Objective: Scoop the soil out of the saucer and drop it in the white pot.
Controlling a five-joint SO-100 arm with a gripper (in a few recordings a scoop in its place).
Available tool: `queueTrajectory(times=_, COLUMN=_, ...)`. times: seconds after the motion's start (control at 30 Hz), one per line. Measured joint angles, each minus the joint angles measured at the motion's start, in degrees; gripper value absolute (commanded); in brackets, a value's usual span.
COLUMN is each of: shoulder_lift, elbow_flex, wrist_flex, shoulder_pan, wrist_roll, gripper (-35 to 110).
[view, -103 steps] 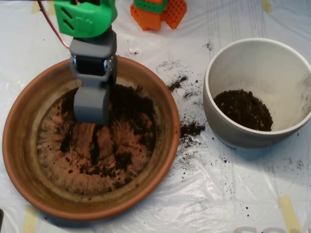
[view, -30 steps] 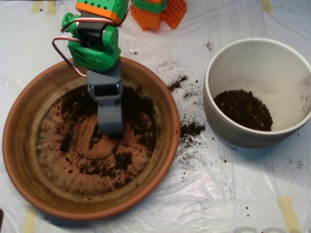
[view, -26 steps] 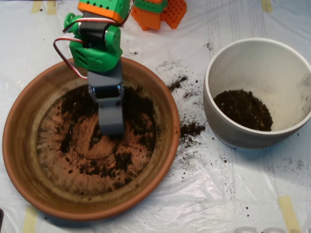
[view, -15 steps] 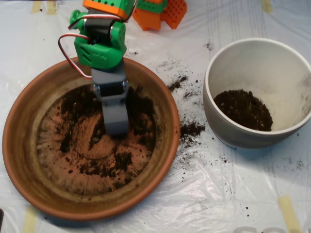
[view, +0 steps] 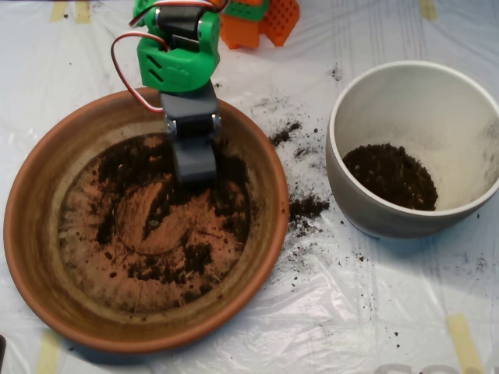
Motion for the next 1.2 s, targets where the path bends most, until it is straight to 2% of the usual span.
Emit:
queueTrajectory(times=0.43, shoulder_lift=-5.8, elbow_flex=-13.2, wrist_flex=13.0, shoulder_pan=-4.0, wrist_roll=4.0, gripper=-1)
queueTrajectory(times=1.2, shoulder_lift=-7.5, elbow_flex=-54.5, wrist_flex=41.7, shoulder_pan=-15.1, wrist_roll=14.6, gripper=-1)
